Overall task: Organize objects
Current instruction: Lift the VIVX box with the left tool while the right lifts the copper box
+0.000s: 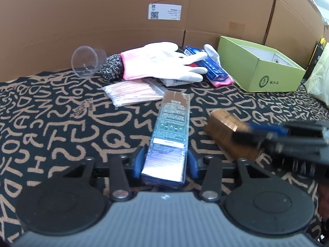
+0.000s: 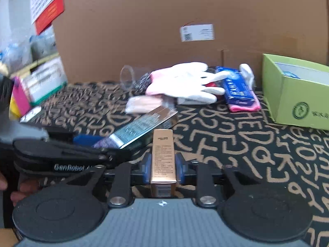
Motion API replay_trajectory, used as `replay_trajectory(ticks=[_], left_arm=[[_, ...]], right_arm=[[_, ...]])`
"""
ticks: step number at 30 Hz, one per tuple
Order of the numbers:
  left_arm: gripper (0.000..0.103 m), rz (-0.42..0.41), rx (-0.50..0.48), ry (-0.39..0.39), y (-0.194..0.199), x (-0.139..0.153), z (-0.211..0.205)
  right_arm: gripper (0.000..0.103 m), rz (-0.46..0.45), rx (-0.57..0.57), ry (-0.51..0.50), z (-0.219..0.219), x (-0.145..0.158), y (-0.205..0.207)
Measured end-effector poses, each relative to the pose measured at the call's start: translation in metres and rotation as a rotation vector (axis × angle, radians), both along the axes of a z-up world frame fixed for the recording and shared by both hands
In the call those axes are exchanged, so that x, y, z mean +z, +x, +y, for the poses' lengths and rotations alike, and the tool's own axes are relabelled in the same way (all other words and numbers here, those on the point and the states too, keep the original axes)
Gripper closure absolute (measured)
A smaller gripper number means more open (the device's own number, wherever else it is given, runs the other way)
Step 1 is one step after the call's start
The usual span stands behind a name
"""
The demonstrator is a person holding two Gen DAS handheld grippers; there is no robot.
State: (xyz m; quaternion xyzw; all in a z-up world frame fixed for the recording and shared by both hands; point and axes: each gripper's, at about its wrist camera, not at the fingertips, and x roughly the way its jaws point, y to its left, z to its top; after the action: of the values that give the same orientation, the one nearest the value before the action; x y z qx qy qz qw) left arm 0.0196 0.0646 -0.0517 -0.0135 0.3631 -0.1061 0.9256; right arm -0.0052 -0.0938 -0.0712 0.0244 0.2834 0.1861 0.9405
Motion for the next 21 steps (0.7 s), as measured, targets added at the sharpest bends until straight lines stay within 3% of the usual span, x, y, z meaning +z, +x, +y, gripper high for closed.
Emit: replay_trajectory(ticks=[4, 7, 12, 18, 21], left_arm=[[0.062, 0.015, -0.047, -0.048, 0.001, 0.001, -0.008], [0.062, 0.002, -0.051, -0.029, 0.001, 0.0, -0.017], [0.062, 0.005, -0.046, -0.022, -0.001, 0.001, -0.015], [0.059, 0.007, -0.022, -0.034, -0.001, 0.001, -0.008], [0.057, -0.003, -0.02, -0.024, 0.0, 0.002, -0.011]], right_arm=[[0.076, -0.056, -0.151, -0.124, -0.015, 0.005, -0.002], [0.075, -0.072, -0.152, -0.199, -0.012, 0.003, -0.004], [0.074, -0.046, -0.024, -0.052, -0.012, 0.006, -0.01], [0.074, -0.013, -0.046, 0.006, -0.016, 0.008, -0.007], [0.06, 0.001, -0.07, 0.027, -0.018, 0.005, -0.007]])
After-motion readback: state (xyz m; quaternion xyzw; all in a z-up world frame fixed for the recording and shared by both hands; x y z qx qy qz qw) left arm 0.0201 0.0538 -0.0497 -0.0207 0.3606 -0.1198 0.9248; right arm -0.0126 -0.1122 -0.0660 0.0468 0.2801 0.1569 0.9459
